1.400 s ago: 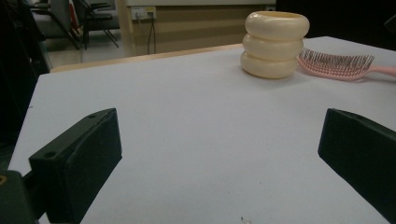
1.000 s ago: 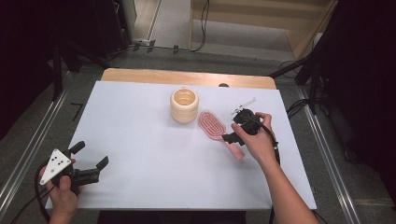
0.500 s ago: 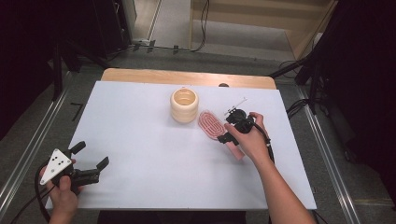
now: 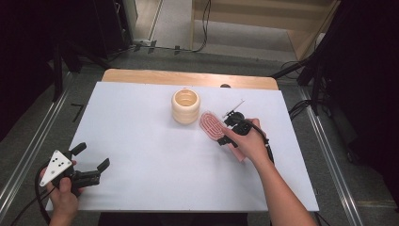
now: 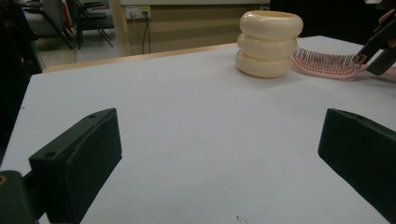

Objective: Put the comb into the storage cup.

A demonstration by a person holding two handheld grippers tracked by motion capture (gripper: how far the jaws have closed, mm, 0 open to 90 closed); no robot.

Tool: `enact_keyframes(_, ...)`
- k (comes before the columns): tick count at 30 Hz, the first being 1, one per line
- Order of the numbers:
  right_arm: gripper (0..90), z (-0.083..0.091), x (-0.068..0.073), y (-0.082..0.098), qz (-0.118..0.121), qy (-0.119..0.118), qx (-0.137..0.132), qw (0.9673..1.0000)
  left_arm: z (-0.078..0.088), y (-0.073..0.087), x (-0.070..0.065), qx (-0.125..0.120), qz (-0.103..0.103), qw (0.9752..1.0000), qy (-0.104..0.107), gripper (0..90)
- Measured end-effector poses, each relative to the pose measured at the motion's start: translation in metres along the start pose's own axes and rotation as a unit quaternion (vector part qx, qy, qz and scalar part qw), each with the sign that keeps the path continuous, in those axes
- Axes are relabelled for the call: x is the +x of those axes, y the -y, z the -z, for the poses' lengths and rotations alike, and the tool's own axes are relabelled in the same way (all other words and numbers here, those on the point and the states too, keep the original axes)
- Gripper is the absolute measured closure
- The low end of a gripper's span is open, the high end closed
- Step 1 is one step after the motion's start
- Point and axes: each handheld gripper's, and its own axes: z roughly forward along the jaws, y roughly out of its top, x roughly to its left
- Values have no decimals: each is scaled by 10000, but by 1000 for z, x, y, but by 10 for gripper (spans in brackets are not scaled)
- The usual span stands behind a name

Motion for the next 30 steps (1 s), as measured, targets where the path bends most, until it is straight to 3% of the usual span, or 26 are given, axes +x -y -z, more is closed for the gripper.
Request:
enact_keyframes(2, 305, -3, 0, 0, -52, 53, 18, 10000, 0, 0, 0, 1, 1, 10000, -1, 0)
enact_keyframes(4, 319, -3, 0, 0, -56, 60, 12, 10000, 0, 0, 0, 1, 5, 10000, -4, 0)
enact_keyframes(5, 381, -4, 0, -1, -76, 36, 6, 10000, 0, 0, 0, 0, 6, 10000, -2, 0)
enact_keyframes(9, 476, -5, 2, 0, -68, 101, 66, 9999, 0, 0, 0, 0, 1, 10000, -2, 0)
enact_keyframes(16, 558, -8, 6, 3, 70, 367, -15, 9993, 1, 0, -1, -22, -13, 10000, 1, 0)
enact_keyframes(24, 645, -8, 2, 3, -190, 325, -28, 9993, 1, 0, -1, -14, -27, 10000, 4, 0)
enact_keyframes(30, 674, -7, -3, 7, -191, 231, -169, 9994, 1, 0, -1, -23, -27, 10000, 19, 0)
